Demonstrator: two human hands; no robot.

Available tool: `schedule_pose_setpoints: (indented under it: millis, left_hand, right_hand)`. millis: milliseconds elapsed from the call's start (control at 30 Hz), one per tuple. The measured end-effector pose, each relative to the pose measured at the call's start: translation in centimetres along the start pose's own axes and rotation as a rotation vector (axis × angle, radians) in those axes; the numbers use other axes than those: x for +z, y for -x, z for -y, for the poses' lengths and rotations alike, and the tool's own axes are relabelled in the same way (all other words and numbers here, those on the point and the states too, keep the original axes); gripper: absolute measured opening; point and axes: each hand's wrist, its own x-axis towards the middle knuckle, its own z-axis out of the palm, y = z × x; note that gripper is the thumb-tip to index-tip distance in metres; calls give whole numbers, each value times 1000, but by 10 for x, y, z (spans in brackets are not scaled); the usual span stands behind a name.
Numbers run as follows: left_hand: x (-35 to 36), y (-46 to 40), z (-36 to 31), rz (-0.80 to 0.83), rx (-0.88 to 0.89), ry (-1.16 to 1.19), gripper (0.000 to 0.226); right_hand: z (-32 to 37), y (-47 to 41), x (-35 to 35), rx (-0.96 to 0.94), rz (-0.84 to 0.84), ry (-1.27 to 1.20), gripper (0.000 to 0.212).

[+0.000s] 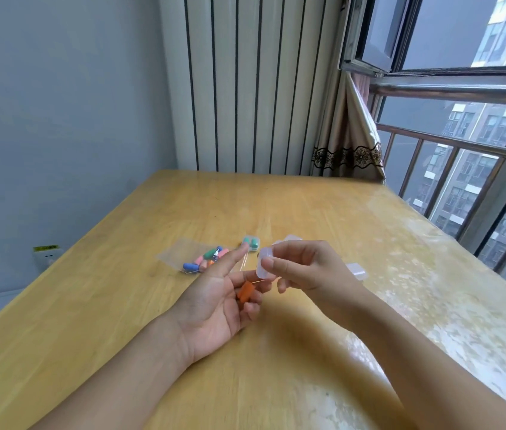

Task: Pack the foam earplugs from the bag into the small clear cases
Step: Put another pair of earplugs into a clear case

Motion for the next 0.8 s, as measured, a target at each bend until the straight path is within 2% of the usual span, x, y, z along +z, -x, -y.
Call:
schedule_pose_setpoints:
  millis: [167,267,333,500,633,800]
  left_hand:
    - [0,-1,1,-78,10,-96,57]
    - [1,-2,3,-142,74,-148,36]
    - [1,-3,3,-168,108,-179,29]
    - [2,-8,12,-259,218,-450,39]
    - [2,-9,15,-345,309,-655,37]
    - [3,-10,15,-390,408,-840,31]
  right_hand:
    - [-3,1,3,45,-117,152,36]
    - [-3,-1,4,230,-108,-49,51]
    - [-3,-2,5,374,-96,-207,50]
    - [-2,-1,0,525,-59,-295,29]
    - [-1,-2,0,549,-82,-278,27]
    - [-4,-2,6,512,-134,-87,34]
